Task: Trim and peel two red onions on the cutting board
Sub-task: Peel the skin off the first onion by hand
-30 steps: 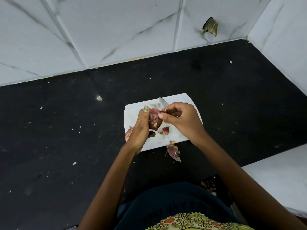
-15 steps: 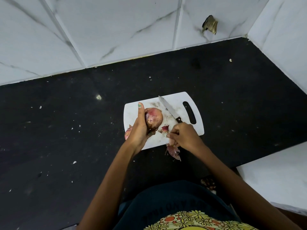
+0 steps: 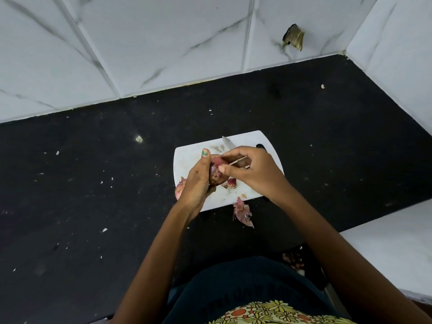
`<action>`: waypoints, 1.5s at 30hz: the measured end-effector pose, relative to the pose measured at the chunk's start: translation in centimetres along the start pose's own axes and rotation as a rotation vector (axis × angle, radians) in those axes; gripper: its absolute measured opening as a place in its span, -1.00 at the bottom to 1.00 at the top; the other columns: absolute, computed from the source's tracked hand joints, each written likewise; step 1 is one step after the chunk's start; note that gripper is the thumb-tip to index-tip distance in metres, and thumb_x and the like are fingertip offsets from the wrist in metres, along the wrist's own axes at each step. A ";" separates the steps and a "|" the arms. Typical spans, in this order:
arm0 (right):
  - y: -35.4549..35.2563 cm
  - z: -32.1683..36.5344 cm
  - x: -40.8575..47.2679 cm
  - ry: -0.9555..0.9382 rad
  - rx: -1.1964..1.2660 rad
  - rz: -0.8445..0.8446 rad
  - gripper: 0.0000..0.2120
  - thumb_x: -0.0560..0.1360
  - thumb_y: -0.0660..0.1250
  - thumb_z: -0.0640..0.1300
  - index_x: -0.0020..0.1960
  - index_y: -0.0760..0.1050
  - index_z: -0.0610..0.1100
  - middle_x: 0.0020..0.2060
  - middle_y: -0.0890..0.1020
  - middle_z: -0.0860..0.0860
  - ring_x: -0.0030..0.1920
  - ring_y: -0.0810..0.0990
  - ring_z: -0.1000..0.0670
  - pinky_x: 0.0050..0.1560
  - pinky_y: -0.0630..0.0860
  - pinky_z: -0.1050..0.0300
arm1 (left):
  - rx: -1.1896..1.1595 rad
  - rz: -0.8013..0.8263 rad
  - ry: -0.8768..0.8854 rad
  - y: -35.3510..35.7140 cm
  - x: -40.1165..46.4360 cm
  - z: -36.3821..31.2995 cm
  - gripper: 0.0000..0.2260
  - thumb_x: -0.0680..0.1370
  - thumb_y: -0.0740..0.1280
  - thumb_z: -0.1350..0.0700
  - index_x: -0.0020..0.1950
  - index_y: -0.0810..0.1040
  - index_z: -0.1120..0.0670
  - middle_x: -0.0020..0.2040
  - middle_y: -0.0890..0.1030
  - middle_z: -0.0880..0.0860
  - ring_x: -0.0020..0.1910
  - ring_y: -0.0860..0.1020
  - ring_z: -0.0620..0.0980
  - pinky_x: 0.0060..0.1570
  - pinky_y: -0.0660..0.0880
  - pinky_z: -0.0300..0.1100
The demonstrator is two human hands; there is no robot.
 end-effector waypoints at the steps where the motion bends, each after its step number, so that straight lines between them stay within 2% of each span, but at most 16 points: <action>1: 0.1 0.0 0.0 0.006 0.006 -0.008 -0.74 0.41 0.48 -0.11 0.09 0.60 -0.09 -0.05 0.66 0.05 -0.12 0.64 0.15 -0.15 0.58 0.33 | 0.005 -0.009 0.016 0.0 0.0 -0.1 -0.33 0.37 0.06 -0.43 0.14 0.55 0.06 0.06 0.66 0.01 0.07 0.62 -0.07 0.03 0.50 -0.16; 6: 0.4 -0.2 0.0 0.001 0.021 -0.029 -0.74 0.38 0.49 -0.19 0.06 0.62 -0.13 -0.10 0.66 0.05 -0.14 0.65 0.16 -0.17 0.59 0.33 | 0.022 -0.016 0.049 -0.1 -0.3 -0.3 -0.41 0.39 0.06 -0.37 0.01 0.54 0.10 -0.20 0.64 -0.05 -0.18 0.60 -0.17 -0.24 0.47 -0.35; 8: 0.3 -0.2 0.1 -0.025 0.009 -0.077 -0.80 0.37 0.47 -0.23 0.00 0.64 -0.16 -0.17 0.67 0.04 -0.17 0.65 0.15 -0.16 0.58 0.32 | 0.009 -0.023 0.023 -0.2 -0.4 -0.1 -0.40 0.37 0.06 -0.39 0.00 0.56 0.07 -0.15 0.66 -0.05 -0.13 0.61 -0.17 -0.16 0.46 -0.29; 11: 0.2 -0.4 0.2 -0.042 0.003 -0.143 -0.88 0.39 0.42 -0.28 -0.07 0.65 -0.19 -0.24 0.67 0.02 -0.21 0.65 0.12 -0.17 0.58 0.31 | -0.004 -0.054 -0.002 -0.3 -0.5 -0.1 -0.29 0.32 0.07 -0.43 0.12 0.59 0.07 -0.01 0.67 -0.01 0.01 0.61 -0.13 -0.09 0.45 -0.24; 16: 0.0 -1.3 0.1 0.097 0.270 -0.161 -0.90 0.43 0.43 -0.28 -0.05 0.62 -0.21 -0.15 0.67 -0.08 -0.09 0.68 -0.02 -0.10 0.65 0.05 | -0.081 -0.071 -0.057 -0.3 -0.8 -0.3 -0.18 0.24 0.13 -0.46 0.28 0.52 0.08 0.15 0.64 0.05 0.11 0.59 -0.08 -0.10 0.50 -0.20; 18: -0.1 -1.8 0.0 0.140 0.366 -0.212 -0.92 0.42 0.44 -0.30 -0.09 0.62 -0.19 -0.16 0.66 -0.08 -0.09 0.69 -0.05 -0.09 0.65 0.03 | -0.143 -0.054 -0.086 -0.2 -0.9 -0.4 -0.21 0.25 0.15 -0.43 0.25 0.51 0.10 0.13 0.65 0.08 0.04 0.63 -0.09 -0.19 0.55 -0.19; 21: -0.3 -2.5 -0.4 0.164 0.420 -0.272 -0.91 0.43 0.43 -0.33 -0.10 0.63 -0.18 -0.18 0.67 -0.07 -0.16 0.70 -0.02 -0.15 0.64 0.15 | -0.240 -0.026 -0.107 -0.1 -1.0 -0.4 -0.33 0.33 0.13 -0.35 0.20 0.52 0.10 -0.01 0.66 0.05 -0.15 0.66 -0.13 -0.31 0.57 -0.24; 23: -0.4 -3.0 -0.7 0.172 0.392 -0.299 -0.91 0.43 0.42 -0.34 -0.08 0.62 -0.21 -0.20 0.68 -0.06 -0.21 0.70 0.02 -0.20 0.63 0.22 | -0.261 -0.015 -0.101 0.0 -1.0 -0.3 -0.34 0.34 0.13 -0.34 0.21 0.52 0.10 -0.03 0.66 0.03 -0.14 0.66 -0.12 -0.33 0.55 -0.28; 28: -1.0 -4.9 -1.2 0.216 0.338 -0.389 -0.84 0.40 0.45 -0.36 -0.09 0.50 -0.24 -0.24 0.66 -0.14 -0.25 0.70 0.00 -0.28 0.62 0.21 | -0.291 -0.027 -0.089 -0.1 -0.9 -0.1 -0.31 0.36 0.15 -0.32 0.26 0.51 0.15 -0.05 0.66 0.04 -0.14 0.66 -0.08 -0.35 0.55 -0.29; 30: -1.1 -5.6 -1.4 0.236 0.253 -0.336 -0.81 0.38 0.47 -0.35 -0.11 0.47 -0.25 -0.26 0.65 -0.14 -0.29 0.69 0.01 -0.31 0.62 0.20 | -0.301 -0.042 -0.076 -0.3 -0.7 0.1 -0.41 0.46 0.13 -0.29 0.21 0.54 0.13 -0.06 0.66 0.04 -0.18 0.66 -0.09 -0.36 0.54 -0.30; 34: 0.2 -6.7 -1.9 0.322 -0.003 -0.032 -0.86 0.39 0.46 -0.36 -0.18 0.51 -0.22 -0.24 0.65 -0.17 -0.38 0.66 0.03 -0.35 0.61 0.22 | -0.313 -0.069 -0.096 -0.4 -0.7 0.4 -0.54 0.58 0.09 -0.23 0.12 0.55 0.10 0.05 0.64 0.10 -0.10 0.65 -0.07 -0.26 0.58 -0.27; 37: 1.2 -7.8 -2.2 0.352 -0.170 0.083 -0.90 0.42 0.45 -0.30 -0.20 0.55 -0.16 -0.19 0.66 -0.13 -0.26 0.68 -0.02 -0.20 0.64 0.14 | -0.288 -0.058 -0.105 -0.3 -0.8 0.3 -0.49 0.55 0.10 -0.24 0.19 0.52 0.13 0.09 0.64 0.10 -0.04 0.65 -0.08 -0.23 0.57 -0.29; 39: 1.3 -7.7 -2.3 0.273 -0.371 0.084 -0.96 0.48 0.39 -0.20 -0.13 0.59 -0.17 -0.14 0.66 -0.07 -0.14 0.64 0.00 -0.06 0.57 0.12 | -0.268 -0.034 -0.087 -0.2 -0.9 0.3 -0.51 0.55 0.09 -0.24 0.14 0.54 0.11 0.01 0.66 0.05 -0.11 0.65 -0.12 -0.24 0.56 -0.30; 40: 1.1 -7.3 -2.3 0.212 -0.434 0.046 -0.88 0.51 0.36 -0.13 -0.09 0.61 -0.19 -0.15 0.65 -0.04 -0.12 0.62 0.00 -0.08 0.52 0.14 | -0.251 -0.020 -0.071 -0.1 -0.9 0.4 -0.52 0.56 0.08 -0.24 0.10 0.55 0.10 -0.03 0.66 0.03 -0.15 0.66 -0.14 -0.25 0.56 -0.30; 42: 0.5 -5.8 -2.3 0.131 -0.352 -0.041 -0.78 0.55 0.29 -0.04 -0.06 0.59 -0.18 -0.22 0.62 0.02 -0.17 0.61 0.01 -0.19 0.47 0.17 | -0.192 -0.010 -0.035 -0.1 -0.9 0.3 -0.53 0.56 0.06 -0.24 0.03 0.57 0.09 -0.10 0.67 0.00 -0.19 0.66 -0.15 -0.22 0.56 -0.29; 45: -0.1 -3.1 -2.0 0.193 0.154 0.068 -0.77 0.52 0.34 0.03 0.02 0.56 -0.13 -0.17 0.63 0.00 -0.20 0.67 -0.02 -0.19 0.62 0.09 | -0.108 0.016 0.000 0.1 -1.2 0.1 -0.49 0.45 0.11 -0.31 0.10 0.57 0.04 -0.03 0.68 0.00 -0.05 0.67 -0.11 -0.10 0.57 -0.23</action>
Point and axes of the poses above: each hand's wrist, its own x-axis towards the middle knuckle, its own y-axis out of the palm, z = x × y, the point moved 3 cm from there along x, towards the middle knuckle
